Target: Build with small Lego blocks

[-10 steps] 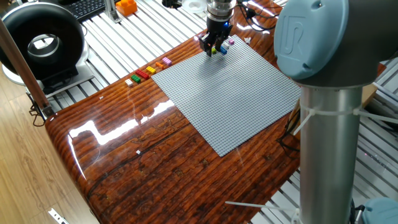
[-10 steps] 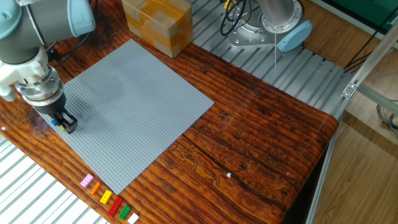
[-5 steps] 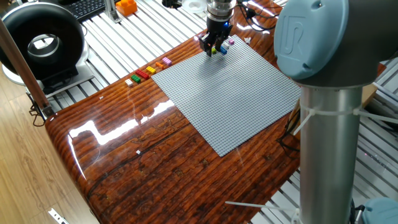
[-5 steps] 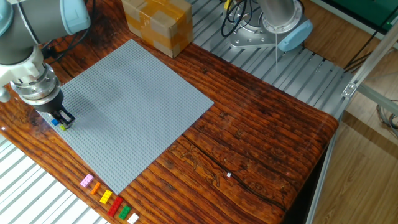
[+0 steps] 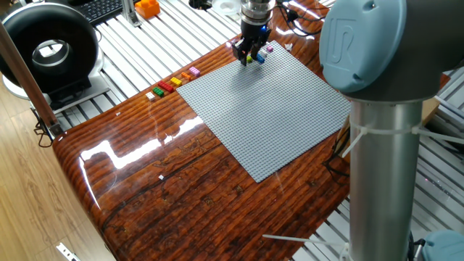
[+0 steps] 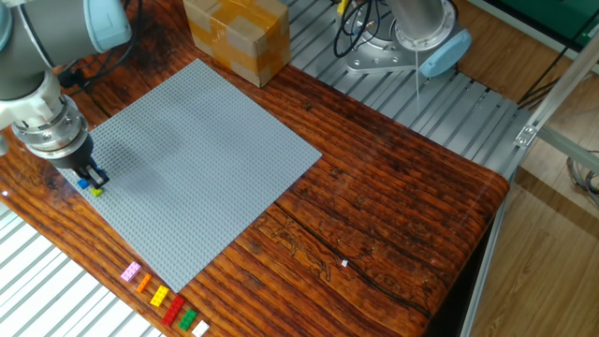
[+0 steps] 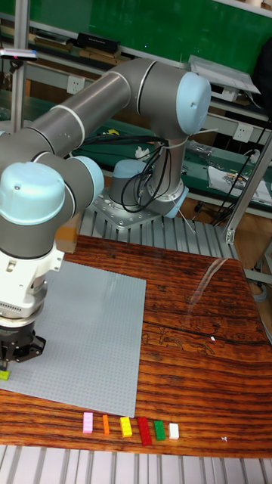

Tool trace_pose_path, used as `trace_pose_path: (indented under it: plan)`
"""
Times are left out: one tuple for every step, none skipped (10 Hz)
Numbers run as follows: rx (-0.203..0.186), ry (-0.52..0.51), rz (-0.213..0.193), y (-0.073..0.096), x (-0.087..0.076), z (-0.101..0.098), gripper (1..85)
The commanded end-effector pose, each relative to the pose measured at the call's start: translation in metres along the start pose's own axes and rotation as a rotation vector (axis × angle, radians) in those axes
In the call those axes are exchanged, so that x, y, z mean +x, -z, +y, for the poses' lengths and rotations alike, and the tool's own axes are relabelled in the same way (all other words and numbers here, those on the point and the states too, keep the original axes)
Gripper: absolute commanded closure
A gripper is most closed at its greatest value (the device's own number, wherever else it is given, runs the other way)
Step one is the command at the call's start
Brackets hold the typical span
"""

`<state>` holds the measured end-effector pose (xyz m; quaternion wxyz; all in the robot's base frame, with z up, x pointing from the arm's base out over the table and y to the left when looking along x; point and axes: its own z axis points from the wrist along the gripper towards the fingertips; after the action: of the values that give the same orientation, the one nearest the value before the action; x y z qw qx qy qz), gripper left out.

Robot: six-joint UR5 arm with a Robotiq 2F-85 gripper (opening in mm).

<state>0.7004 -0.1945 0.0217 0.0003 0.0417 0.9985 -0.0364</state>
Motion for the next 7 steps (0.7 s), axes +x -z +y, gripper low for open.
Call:
trace_pose_path:
  plan:
    - [-0.010, -0.011, -0.028, -0.002, -0.008, 0.000, 84.7]
    - [-0.016, -0.009, -0.038, -0.003, -0.012, 0.001, 84.7]
    - [-0.021, -0.008, -0.044, -0.005, -0.014, 0.002, 84.7]
    - [-0.023, -0.008, -0.052, -0.006, -0.017, 0.002, 84.7]
    - [-0.030, -0.005, -0.062, -0.008, -0.019, 0.003, 84.7]
    - [-0.039, -0.002, -0.076, -0.012, -0.022, 0.004, 84.7]
    - [-0.044, 0.000, -0.087, -0.015, -0.024, 0.005, 84.7]
